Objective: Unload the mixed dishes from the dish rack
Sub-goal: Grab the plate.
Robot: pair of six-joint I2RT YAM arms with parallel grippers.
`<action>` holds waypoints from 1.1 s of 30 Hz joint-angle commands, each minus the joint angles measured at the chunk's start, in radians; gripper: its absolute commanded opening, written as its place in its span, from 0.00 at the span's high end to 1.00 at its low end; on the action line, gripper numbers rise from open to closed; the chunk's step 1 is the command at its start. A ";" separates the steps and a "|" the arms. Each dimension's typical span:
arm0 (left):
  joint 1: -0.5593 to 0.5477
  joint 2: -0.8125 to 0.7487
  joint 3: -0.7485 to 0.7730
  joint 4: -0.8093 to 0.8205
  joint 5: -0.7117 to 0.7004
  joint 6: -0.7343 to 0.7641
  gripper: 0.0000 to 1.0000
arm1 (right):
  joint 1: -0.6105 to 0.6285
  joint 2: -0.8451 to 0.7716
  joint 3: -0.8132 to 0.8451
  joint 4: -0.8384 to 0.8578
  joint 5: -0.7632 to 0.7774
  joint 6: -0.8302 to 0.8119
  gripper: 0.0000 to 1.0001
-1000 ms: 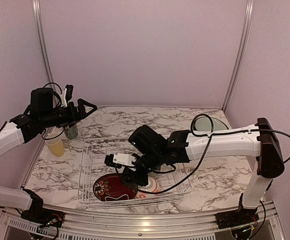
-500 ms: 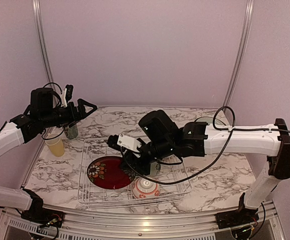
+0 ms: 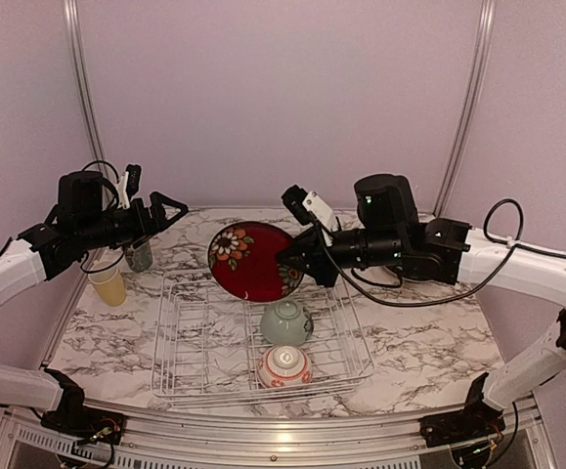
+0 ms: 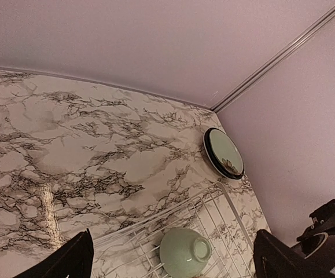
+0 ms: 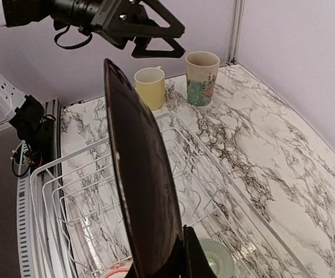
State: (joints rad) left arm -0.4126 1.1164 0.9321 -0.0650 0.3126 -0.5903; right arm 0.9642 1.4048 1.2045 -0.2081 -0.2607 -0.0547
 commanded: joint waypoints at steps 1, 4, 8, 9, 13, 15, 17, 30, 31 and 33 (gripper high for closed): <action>-0.002 -0.018 0.017 -0.013 -0.005 0.016 0.01 | -0.124 -0.095 -0.047 0.176 -0.064 0.151 1.00; -0.003 -0.017 0.017 -0.013 -0.004 0.016 0.01 | -0.253 -0.148 -0.120 0.272 -0.160 0.273 1.00; -0.003 -0.018 0.016 -0.012 -0.005 0.016 0.01 | -0.461 -0.194 -0.259 0.483 -0.346 0.500 1.00; -0.002 -0.018 0.016 -0.010 -0.004 0.015 0.01 | -0.505 -0.198 -0.293 0.541 -0.381 0.586 1.00; -0.002 -0.018 0.016 -0.014 -0.004 0.018 0.01 | -0.670 -0.201 -0.448 0.804 -0.482 0.851 1.00; -0.003 -0.018 0.017 -0.015 -0.005 0.019 0.01 | -0.746 -0.194 -0.518 0.911 -0.501 0.966 1.00; -0.003 -0.018 0.016 -0.015 -0.004 0.018 0.01 | -0.812 -0.187 -0.575 0.969 -0.506 1.050 1.00; -0.003 -0.015 0.014 -0.012 -0.001 0.021 0.01 | -1.029 -0.181 -0.780 0.977 -0.376 1.240 1.00; -0.003 -0.017 0.014 -0.016 -0.001 0.022 0.01 | -1.035 -0.181 -0.782 0.966 -0.365 1.238 1.00; -0.003 -0.021 0.013 -0.021 -0.006 0.024 0.01 | -1.043 -0.184 -0.787 0.944 -0.345 1.225 1.00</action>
State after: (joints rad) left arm -0.4126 1.1160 0.9321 -0.0654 0.3126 -0.5854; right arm -0.0528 1.2327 0.4057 0.6949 -0.6586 1.1477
